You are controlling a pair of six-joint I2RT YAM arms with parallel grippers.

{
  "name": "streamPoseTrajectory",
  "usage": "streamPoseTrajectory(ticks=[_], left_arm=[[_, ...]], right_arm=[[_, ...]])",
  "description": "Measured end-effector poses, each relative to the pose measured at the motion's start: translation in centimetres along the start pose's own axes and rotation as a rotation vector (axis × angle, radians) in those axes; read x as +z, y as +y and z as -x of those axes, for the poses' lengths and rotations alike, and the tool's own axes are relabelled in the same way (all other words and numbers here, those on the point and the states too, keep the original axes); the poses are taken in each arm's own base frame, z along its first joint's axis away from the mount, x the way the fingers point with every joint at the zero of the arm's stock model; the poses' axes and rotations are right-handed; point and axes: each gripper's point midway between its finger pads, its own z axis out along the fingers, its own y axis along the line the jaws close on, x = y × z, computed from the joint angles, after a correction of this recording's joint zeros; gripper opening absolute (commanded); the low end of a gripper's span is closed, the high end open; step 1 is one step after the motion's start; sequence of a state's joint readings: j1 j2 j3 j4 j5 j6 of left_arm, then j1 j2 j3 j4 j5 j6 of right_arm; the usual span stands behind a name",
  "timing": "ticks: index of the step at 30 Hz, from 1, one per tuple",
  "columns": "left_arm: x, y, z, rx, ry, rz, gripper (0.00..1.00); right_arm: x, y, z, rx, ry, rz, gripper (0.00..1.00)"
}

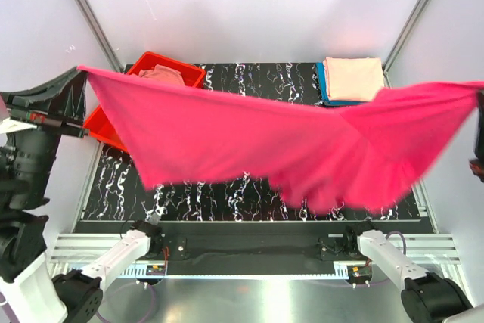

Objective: Fold and stack the t-shirts
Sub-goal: Flatten the tshirt out

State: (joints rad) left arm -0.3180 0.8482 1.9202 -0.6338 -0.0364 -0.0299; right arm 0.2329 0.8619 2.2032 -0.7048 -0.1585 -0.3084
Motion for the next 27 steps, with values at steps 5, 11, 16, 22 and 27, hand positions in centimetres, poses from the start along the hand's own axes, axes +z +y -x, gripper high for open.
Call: streamPoseTrajectory(ticks=[5, 11, 16, 22, 27], left_arm=[[-0.5, -1.3, -1.2, -0.020, 0.044, -0.068, 0.00], [2.6, -1.1, -9.6, -0.012, 0.233, -0.063, 0.00], [5.5, -0.4, -23.2, -0.003, 0.498, -0.029, 0.00], [3.6, 1.5, -40.7, 0.057, 0.897, 0.028, 0.00], [4.7, 3.7, -49.3, 0.108, 1.069, 0.078, 0.00]], right_arm=[[-0.8, -0.1, 0.7, -0.009, -0.010, -0.005, 0.00], [3.5, 0.9, -8.2, -0.046, 0.166, 0.033, 0.00], [6.8, 5.1, -26.1, -0.015, 0.454, 0.135, 0.00], [1.3, 11.2, -47.6, 0.052, 0.829, 0.232, 0.00], [0.8, 13.0, -57.6, 0.068, 0.939, 0.222, 0.00]])
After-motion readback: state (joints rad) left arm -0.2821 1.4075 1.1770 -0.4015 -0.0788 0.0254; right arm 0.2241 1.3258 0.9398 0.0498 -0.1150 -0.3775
